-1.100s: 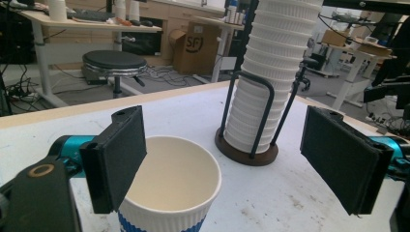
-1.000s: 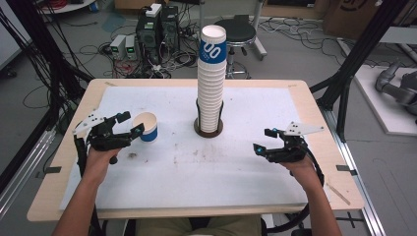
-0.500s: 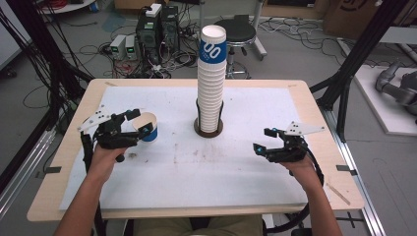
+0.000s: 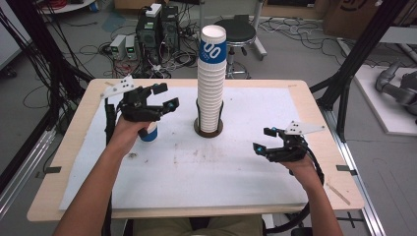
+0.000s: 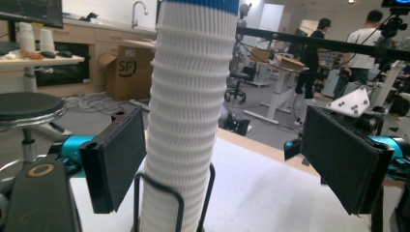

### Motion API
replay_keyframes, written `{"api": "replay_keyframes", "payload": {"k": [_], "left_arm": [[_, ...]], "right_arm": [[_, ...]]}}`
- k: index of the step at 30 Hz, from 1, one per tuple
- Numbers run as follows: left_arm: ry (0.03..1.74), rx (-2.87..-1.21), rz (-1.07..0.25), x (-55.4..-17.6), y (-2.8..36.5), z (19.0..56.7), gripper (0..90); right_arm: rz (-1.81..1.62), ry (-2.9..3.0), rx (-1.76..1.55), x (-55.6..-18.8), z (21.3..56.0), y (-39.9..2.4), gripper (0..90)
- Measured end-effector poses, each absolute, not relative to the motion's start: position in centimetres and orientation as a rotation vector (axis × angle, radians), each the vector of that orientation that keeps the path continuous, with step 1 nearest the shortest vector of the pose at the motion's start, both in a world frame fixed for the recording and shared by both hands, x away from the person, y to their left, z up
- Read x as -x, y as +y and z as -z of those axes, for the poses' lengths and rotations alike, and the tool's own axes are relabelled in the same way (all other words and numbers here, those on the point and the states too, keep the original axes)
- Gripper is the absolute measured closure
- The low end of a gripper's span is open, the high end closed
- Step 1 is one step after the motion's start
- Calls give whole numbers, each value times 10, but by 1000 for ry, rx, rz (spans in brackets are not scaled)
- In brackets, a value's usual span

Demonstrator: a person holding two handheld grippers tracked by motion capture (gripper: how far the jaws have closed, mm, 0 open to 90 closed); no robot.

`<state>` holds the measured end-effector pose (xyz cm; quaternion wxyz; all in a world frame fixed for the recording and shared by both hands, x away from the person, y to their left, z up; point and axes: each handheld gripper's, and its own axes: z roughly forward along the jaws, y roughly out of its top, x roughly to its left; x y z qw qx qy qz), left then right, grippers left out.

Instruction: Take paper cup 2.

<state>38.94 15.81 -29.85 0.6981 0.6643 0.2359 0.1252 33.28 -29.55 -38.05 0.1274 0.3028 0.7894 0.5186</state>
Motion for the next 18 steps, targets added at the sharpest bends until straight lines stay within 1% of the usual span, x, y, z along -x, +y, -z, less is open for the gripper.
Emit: {"api": "replay_keyframes", "payload": {"k": [10,15,18], "left_arm": [[497,-1521,-297,-424,118,273,152],[503,-1549,-308,-436,103,273,152],[517,-1569,-336,-442,96,274,152]], "right_arm": [[-1510,2300,-867,-332,380,-295,205],[-1519,2295,-871,-331,379,-296,205],[-1518,2291,-865,-331,378,-297,205]]}}
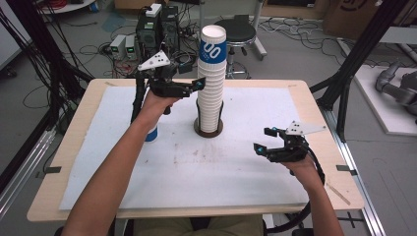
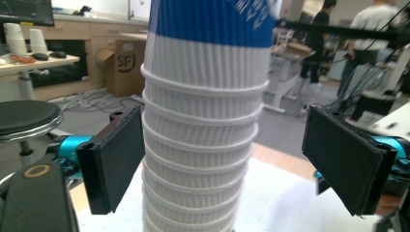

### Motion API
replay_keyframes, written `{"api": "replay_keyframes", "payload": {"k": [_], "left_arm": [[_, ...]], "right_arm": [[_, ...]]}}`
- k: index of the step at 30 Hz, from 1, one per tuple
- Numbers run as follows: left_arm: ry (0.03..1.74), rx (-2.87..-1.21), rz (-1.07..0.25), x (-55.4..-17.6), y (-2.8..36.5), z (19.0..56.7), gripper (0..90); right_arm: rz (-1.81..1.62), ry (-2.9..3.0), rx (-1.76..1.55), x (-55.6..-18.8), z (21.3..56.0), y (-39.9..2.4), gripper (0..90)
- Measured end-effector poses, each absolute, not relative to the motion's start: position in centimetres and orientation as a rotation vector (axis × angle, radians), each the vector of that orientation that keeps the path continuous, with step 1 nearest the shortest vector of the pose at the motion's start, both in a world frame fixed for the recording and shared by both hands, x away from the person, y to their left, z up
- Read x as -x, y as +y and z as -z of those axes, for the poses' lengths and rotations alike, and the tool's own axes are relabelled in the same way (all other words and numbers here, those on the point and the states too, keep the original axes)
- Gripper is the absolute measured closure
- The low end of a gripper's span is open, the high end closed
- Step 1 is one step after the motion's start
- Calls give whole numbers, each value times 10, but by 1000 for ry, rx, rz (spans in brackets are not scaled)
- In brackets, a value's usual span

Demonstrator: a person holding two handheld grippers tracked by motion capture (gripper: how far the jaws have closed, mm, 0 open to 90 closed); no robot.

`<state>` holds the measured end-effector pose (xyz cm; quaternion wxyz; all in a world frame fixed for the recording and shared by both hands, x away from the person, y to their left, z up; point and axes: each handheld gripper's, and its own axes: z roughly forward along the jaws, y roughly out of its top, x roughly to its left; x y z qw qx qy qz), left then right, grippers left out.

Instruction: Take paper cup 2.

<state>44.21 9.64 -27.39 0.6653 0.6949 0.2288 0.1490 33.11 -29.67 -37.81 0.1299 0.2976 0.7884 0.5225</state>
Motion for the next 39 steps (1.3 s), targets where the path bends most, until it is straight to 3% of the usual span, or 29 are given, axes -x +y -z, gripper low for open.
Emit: {"api": "replay_keyframes", "payload": {"k": [26,39], "left_arm": [[537,-1597,-355,-460,72,275,149],[540,-1596,-351,-460,71,276,159]], "right_arm": [[-1572,2237,-886,-336,364,-295,195],[-1588,2273,-759,-378,284,-264,195]]}}
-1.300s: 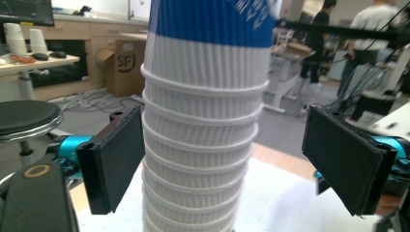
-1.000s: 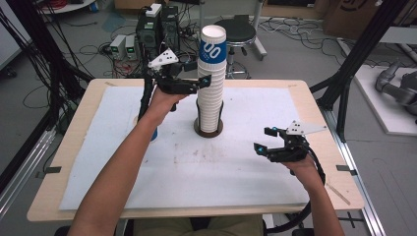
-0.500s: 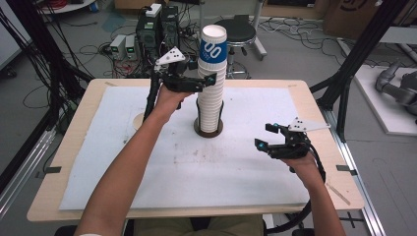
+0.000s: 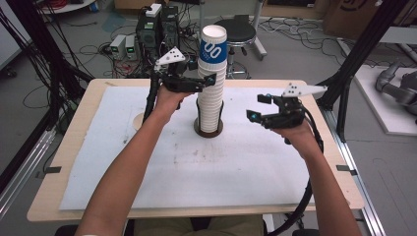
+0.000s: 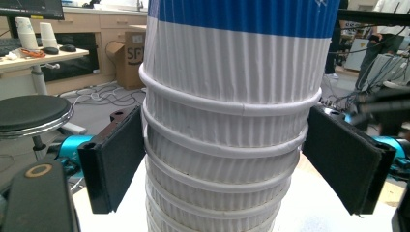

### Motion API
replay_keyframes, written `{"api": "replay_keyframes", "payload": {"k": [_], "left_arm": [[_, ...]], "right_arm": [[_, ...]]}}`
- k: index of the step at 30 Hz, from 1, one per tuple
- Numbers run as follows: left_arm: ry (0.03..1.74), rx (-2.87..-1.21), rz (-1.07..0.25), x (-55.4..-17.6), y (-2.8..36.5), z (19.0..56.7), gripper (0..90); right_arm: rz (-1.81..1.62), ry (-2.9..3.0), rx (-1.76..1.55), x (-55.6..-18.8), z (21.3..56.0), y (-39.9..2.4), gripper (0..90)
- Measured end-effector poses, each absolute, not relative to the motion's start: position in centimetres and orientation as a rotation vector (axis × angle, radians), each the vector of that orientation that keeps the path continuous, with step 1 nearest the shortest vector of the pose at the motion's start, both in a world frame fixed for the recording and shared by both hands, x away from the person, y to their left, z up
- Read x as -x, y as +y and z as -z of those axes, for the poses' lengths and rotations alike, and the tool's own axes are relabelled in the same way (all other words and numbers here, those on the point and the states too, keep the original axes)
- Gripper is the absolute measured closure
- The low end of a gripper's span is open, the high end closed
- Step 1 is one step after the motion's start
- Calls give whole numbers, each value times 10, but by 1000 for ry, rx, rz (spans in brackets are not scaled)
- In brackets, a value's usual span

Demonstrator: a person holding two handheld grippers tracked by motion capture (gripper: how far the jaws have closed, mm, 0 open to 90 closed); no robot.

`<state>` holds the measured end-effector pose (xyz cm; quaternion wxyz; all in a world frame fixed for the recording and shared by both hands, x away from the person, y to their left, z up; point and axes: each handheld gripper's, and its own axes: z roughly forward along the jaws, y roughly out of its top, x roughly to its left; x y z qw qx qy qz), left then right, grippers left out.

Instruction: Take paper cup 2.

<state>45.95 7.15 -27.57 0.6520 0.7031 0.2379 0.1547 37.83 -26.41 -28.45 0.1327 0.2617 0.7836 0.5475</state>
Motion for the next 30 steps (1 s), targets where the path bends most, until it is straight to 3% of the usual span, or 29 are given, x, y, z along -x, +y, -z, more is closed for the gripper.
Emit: {"api": "replay_keyframes", "payload": {"k": [14,30], "left_arm": [[543,-1600,-359,-459,72,275,162],[548,-1600,-358,-458,71,275,162]], "right_arm": [[-1571,2273,-707,-431,203,-232,195],[-1580,2307,-654,-461,155,-181,195]]}}
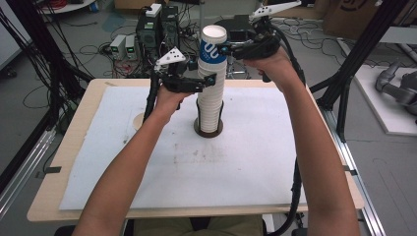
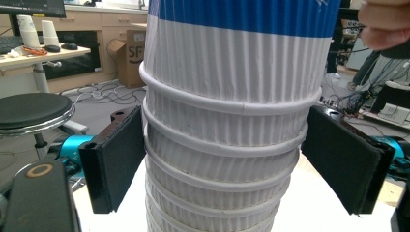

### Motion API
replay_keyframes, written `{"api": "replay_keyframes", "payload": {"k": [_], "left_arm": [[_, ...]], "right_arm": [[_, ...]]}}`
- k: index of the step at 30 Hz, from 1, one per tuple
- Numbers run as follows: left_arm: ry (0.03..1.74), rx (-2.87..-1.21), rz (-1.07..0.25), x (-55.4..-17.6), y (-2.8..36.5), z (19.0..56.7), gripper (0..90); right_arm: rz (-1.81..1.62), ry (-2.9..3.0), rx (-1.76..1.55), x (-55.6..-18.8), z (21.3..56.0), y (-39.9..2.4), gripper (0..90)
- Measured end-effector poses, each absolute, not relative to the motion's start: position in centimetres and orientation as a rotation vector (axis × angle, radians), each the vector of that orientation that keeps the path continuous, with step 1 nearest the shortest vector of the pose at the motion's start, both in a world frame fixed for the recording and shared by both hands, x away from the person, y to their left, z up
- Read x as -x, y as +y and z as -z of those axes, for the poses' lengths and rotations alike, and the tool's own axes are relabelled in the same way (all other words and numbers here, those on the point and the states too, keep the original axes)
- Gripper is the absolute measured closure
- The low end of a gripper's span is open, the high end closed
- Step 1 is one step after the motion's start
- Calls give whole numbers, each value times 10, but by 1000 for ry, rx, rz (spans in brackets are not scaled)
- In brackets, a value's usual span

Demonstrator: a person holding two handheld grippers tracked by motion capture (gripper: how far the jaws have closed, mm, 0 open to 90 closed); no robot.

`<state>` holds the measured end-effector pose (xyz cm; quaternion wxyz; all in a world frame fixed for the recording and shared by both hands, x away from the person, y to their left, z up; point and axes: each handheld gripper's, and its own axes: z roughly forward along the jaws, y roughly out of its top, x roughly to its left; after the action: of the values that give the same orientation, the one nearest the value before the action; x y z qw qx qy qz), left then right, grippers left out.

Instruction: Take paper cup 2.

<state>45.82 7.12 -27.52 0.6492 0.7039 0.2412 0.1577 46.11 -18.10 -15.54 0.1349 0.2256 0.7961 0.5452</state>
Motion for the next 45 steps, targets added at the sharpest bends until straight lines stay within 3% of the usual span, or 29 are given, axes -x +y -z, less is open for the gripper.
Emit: {"api": "replay_keyframes", "payload": {"k": [7,12,26,45], "left_arm": [[545,-1612,-361,-458,72,274,162],[544,-1611,-362,-458,72,274,163],[544,-1615,-367,-458,71,275,166],[545,-1624,-378,-457,71,274,166]], "right_arm": [[-1566,2321,-641,-469,151,-162,198],[-1561,2320,-641,-473,150,-159,285],[-1528,2347,-661,-475,142,-157,306],[-1705,2040,-621,-444,90,-205,306]]}}
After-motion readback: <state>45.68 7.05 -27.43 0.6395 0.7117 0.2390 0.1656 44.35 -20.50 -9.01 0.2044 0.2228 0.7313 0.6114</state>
